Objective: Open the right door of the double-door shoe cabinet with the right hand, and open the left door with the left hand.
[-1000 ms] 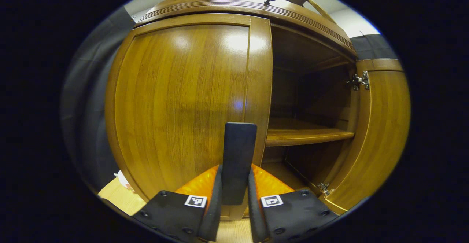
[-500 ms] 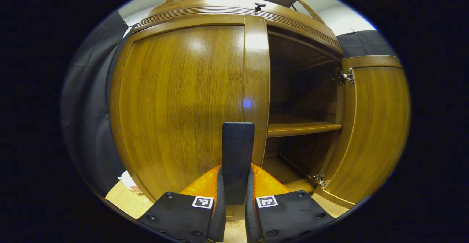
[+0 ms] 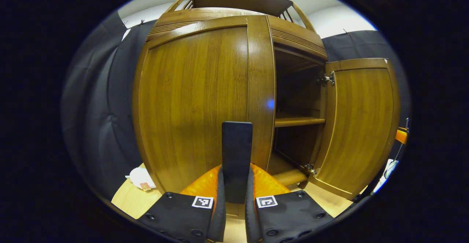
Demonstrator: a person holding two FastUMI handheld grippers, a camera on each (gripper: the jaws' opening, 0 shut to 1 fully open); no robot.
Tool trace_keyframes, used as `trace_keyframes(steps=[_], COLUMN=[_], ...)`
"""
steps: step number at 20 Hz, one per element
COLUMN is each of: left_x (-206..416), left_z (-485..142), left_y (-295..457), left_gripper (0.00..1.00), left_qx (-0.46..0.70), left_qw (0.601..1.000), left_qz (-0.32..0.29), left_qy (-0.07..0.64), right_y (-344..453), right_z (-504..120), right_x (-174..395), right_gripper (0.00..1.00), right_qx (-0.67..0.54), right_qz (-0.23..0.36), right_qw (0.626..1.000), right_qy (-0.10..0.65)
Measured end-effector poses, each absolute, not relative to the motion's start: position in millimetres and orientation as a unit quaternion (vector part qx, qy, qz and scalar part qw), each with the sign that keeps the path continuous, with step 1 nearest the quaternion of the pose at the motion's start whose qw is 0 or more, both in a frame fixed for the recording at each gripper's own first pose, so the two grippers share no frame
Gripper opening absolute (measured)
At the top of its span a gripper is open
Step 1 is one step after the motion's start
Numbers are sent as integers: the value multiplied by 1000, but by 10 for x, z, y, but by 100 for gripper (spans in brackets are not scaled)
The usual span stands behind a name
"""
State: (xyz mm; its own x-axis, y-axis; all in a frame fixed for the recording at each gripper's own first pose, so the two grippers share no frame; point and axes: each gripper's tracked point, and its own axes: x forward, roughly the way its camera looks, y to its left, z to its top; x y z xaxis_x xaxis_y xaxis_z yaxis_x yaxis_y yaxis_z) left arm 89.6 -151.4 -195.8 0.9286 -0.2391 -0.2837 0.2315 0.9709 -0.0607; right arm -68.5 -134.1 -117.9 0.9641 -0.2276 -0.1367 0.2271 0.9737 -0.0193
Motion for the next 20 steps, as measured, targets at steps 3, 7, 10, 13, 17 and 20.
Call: trace_keyframes(steps=[3,7,10,13,17,20], left_x=[752,598,447,340,221,139], left_z=[-1939,-1899,-1850,-1822,-1786,-1748], left_y=[-1413,-1290,-1125,-997,-827,-673], left_gripper=[29,28,29,29,28,28], left_qx=[-24,-21,-20,-22,-11,-1], left_qw=[981,982,983,983,984,985], left_qz=[-125,-123,-119,-116,-107,-98], left_qy=[146,142,140,140,139,140], right_y=[-1211,-1014,-866,-704,-570,-445], right_z=[-1131,-1067,-1034,-994,-934,-909], right_x=[-696,-681,-656,-647,-619,-600], right_gripper=[92,92,92,92,92,92], right_qx=[1,9,3,-4,-5,-1], right_qz=[-105,-88,-77,-64,-51,-44], right_qw=[992,994,995,996,997,997], right_qy=[68,63,61,59,57,56])
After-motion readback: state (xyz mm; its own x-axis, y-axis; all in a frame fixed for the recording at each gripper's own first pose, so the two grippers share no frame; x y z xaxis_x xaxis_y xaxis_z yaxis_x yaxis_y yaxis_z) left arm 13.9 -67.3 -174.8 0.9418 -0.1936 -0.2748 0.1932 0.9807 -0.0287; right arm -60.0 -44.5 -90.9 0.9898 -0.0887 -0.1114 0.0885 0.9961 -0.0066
